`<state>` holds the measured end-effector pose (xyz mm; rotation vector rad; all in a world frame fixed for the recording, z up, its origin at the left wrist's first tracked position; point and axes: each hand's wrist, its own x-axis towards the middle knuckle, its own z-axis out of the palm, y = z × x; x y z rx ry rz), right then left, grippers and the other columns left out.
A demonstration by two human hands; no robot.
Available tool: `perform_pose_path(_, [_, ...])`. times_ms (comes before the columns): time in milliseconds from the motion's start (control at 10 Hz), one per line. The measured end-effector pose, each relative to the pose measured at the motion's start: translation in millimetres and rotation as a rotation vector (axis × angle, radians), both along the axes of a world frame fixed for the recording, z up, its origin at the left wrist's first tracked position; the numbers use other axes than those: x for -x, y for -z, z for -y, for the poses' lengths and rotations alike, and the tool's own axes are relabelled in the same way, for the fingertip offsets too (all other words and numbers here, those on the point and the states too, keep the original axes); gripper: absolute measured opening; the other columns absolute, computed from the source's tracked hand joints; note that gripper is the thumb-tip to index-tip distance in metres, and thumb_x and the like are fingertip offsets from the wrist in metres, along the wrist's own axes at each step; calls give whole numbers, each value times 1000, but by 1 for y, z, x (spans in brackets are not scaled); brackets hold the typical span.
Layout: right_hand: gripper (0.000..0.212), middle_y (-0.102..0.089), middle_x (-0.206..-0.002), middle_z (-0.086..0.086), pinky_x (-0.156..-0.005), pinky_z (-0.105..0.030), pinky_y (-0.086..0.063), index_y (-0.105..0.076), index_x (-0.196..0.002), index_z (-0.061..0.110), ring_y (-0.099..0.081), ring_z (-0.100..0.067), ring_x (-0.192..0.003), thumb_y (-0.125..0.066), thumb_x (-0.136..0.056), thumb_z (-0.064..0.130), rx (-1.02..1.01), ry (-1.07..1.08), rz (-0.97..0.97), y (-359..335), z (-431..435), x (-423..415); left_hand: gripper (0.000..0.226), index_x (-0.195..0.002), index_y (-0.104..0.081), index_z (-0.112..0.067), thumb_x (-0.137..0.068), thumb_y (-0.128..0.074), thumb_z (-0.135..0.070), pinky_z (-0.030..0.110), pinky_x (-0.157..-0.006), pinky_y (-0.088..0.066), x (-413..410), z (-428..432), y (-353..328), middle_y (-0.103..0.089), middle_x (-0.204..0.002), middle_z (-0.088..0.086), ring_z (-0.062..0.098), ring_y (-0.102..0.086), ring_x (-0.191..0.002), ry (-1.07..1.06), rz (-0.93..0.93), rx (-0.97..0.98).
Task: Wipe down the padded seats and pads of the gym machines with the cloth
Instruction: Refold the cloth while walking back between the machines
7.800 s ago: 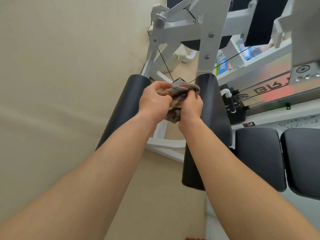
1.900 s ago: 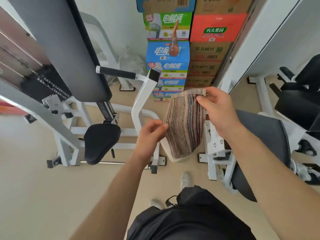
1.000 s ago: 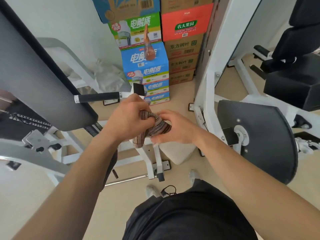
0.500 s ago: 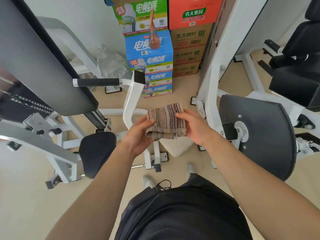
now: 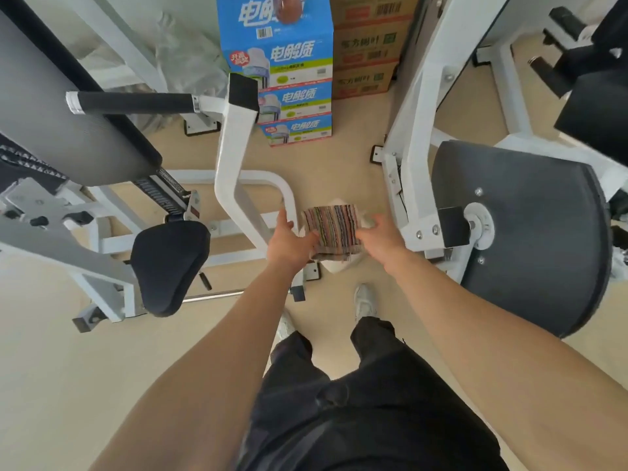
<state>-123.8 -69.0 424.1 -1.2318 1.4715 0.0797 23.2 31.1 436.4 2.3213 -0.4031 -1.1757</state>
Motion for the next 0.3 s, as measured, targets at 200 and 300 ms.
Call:
perform_pose_path(200, [23, -49, -76, 2, -54, -28, -31, -47, -76, 16, -48, -19, -70, -50, -98, 13, 77, -173, -174, 16, 14, 11, 69, -155, -28, -12, -96, -57, -32, 36, -106, -38, -12, -1, 29, -47, -151, 13, 33, -47, -135, 135, -45, -230])
perform_pose_path(300, [39, -38, -65, 2, -49, -30, -22, -31, -64, 23, -37, -15, -57, -50, -97, 12, 111, -246, -209, 12, 21, 12, 60, -151, -39, -10, -97, -56, -29, 36, -108, -38, -16, 1, 20, -49, -150, 11, 31, -47, -135, 203, -33, -216])
